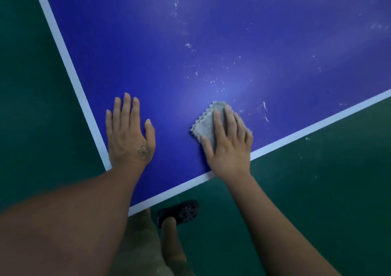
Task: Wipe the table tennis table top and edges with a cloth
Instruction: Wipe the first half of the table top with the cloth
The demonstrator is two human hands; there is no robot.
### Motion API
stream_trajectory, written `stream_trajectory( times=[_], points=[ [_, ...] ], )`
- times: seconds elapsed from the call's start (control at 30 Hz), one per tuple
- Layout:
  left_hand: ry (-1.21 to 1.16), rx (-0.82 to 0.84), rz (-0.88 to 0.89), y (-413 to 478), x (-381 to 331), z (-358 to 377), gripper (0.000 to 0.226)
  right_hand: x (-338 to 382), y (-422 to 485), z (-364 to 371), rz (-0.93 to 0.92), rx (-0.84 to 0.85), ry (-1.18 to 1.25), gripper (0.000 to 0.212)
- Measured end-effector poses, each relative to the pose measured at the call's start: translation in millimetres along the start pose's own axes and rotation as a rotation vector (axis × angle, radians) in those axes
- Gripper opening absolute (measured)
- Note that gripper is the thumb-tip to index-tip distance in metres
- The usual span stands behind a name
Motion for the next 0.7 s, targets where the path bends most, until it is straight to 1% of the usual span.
stream_trajectory(
  times=[0.13,0.23,0.33,0.4,0.47,0.5,0.57,0.63,0.7],
  points=[
    [-0.023,-0.025,0.01,0,-1,0,0.067,18,20,3,-0.089,0.002,0.043,0.073],
    [-0.027,-0.028,0.019,0,0,1,0.066,55,58,4,-0.244,0.025,0.084,0.077],
    [-0.013,-0.019,0.02,2,0,1,0.066,88,90,8,-0.303,0.046,0.145,0.077],
    [-0.014,-0.017,0.021,3,-1,1,0.066,88,103,8,-0.331,0.034,0.17,0.076],
    [-0.025,-0.023,0.018,3,0,2,0.066,69,115,4,-0.347,0.004,0.195,0.074],
    [-0.032,-0.027,0.015,4,0,2,0.066,54,122,1,-0.329,-0.022,0.203,0.073],
    [-0.034,-0.04,0.013,5,1,3,0.066,18,138,-6,-0.227,-0.062,0.18,0.071],
    [-0.03,-0.048,0.017,4,1,5,0.065,-14,157,-12,-0.084,-0.046,0.164,0.072],
    [-0.043,-0.043,0.014,5,3,7,0.066,-35,174,-18,0.028,0.001,0.233,0.067]
  ],
)
Point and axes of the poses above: each hand's wrist, its own y-axis towards the middle knuckle, its own z-axis out of the palm, x = y × z, the point moved 2 cm from there along y, towards the middle knuckle, and after that the axes turned 3 degrees about x, right-handed, at the moved point
